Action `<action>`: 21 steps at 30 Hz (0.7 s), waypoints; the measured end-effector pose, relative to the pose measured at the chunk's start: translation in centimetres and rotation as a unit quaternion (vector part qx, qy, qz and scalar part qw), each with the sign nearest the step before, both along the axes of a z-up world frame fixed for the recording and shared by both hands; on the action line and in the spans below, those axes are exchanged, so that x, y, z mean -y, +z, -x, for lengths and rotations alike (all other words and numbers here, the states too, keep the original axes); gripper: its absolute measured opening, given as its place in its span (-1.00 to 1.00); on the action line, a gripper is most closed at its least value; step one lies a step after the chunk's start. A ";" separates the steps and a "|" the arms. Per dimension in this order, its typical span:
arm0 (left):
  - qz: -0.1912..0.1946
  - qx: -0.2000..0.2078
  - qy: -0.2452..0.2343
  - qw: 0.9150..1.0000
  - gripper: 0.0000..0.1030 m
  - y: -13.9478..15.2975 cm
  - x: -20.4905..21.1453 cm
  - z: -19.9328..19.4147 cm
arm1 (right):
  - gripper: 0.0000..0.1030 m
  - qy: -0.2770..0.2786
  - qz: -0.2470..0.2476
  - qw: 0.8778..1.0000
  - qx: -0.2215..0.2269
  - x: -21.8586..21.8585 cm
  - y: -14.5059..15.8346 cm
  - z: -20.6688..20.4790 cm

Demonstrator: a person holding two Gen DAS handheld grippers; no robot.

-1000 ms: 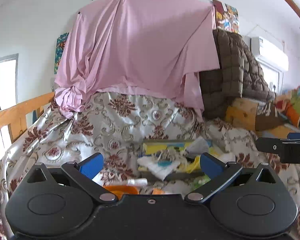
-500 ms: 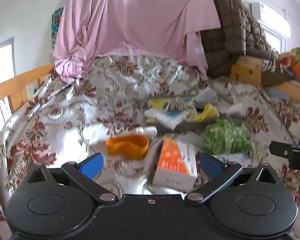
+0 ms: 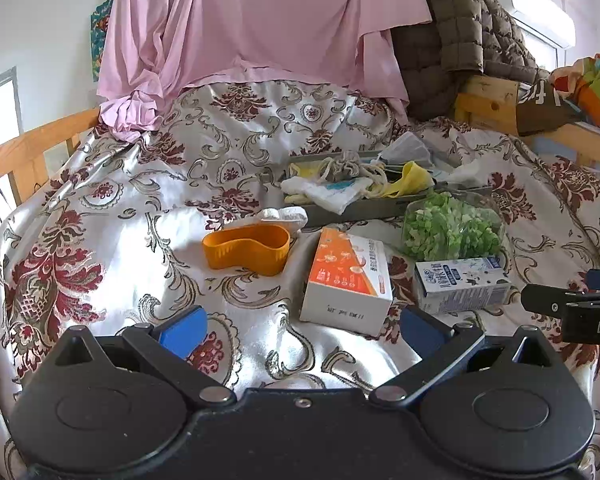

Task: Organize soft objects
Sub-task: 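Move both open tools back from the tray to the remaining items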

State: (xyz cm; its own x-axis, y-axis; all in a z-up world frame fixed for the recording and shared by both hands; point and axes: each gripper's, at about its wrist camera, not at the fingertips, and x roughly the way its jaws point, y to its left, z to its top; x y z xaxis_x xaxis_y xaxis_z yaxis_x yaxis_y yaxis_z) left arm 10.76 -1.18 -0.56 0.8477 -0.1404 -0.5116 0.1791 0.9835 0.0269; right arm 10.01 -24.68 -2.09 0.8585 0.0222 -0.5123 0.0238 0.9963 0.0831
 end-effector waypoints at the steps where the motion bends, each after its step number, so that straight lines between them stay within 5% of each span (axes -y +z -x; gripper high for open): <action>1: 0.000 -0.002 0.003 1.000 0.98 -0.1 -0.1 0.0 | 0.99 0.003 -0.002 1.000 -0.001 -0.1 -0.1 0.0; 21: 0.032 -0.026 0.062 0.997 0.98 -2.7 -2.3 -1.5 | 0.99 0.035 -0.019 0.999 -0.004 -1.3 -1.2 -1.0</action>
